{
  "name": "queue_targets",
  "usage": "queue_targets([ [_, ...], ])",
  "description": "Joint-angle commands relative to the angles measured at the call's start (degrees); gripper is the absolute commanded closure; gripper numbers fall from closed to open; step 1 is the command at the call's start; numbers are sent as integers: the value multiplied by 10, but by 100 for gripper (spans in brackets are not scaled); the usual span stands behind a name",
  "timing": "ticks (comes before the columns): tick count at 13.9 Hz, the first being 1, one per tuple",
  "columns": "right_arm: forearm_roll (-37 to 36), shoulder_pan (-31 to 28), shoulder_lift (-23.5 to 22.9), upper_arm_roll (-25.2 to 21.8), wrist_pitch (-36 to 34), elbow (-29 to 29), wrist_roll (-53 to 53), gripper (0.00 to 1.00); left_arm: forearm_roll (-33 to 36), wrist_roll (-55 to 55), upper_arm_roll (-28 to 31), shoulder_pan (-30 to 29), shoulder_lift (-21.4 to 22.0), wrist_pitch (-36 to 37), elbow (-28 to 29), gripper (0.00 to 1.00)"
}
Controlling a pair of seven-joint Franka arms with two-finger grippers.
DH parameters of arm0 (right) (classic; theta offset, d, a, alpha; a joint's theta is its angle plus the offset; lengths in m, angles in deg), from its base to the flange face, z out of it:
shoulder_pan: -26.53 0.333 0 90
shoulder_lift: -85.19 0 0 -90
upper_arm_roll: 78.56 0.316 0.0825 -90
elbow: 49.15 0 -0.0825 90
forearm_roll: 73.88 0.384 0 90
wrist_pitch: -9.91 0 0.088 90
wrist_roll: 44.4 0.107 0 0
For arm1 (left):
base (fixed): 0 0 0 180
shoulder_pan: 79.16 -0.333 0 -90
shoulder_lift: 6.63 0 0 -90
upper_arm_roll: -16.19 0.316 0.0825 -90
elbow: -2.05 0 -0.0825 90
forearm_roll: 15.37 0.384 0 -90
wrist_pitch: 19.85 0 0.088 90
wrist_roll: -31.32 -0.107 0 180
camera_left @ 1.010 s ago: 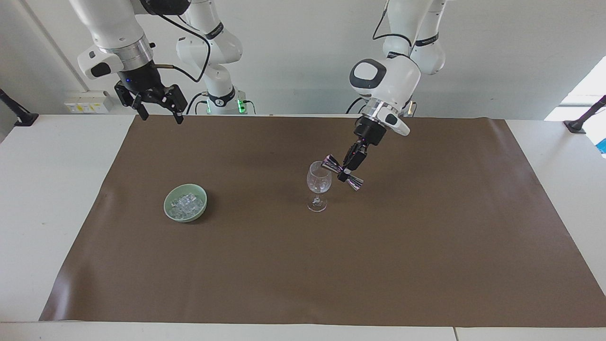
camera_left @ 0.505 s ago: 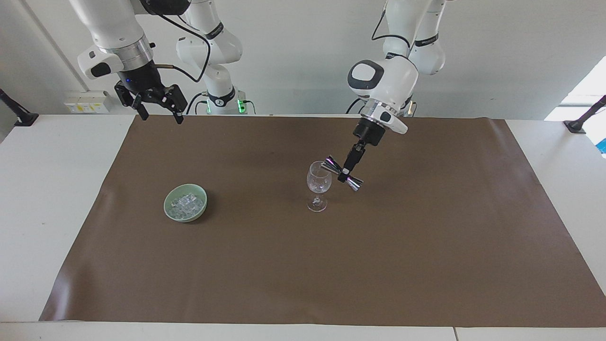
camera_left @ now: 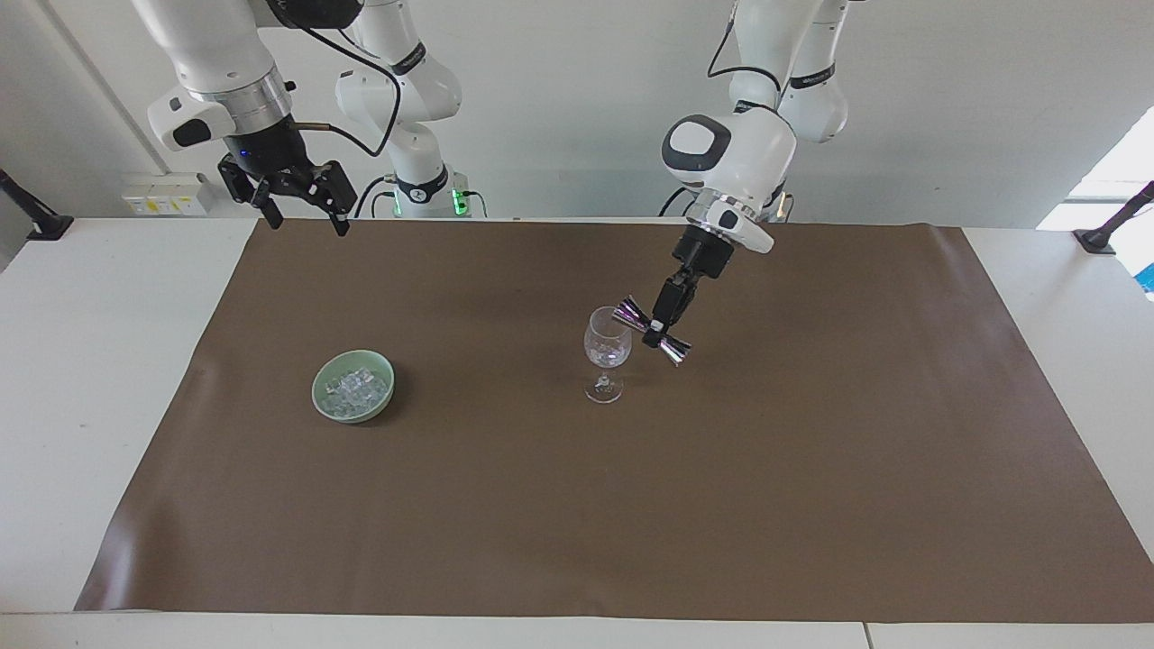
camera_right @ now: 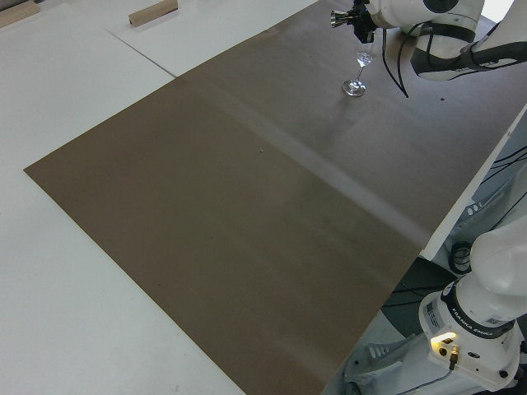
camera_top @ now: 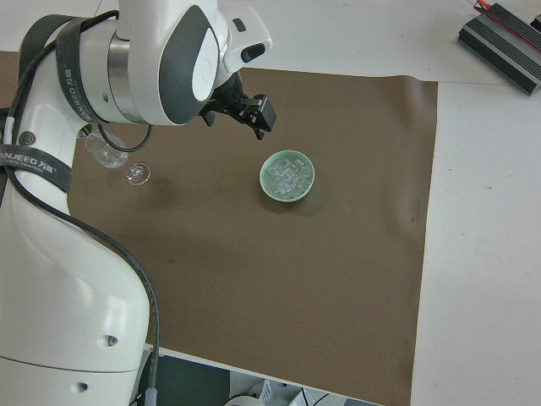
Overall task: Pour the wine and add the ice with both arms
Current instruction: 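Tilt the silver jigger over the wine glass with the left gripper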
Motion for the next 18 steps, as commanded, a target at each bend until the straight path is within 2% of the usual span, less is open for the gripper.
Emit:
queue_targets([
  [1,1,-3,13,2,-1,13,-11,0,5,-15,8,17,4,-30,9,100],
  [18,0,-3,13,2,-1,13,-10,0,5,-116,8,30,-1,-45,-1,100],
])
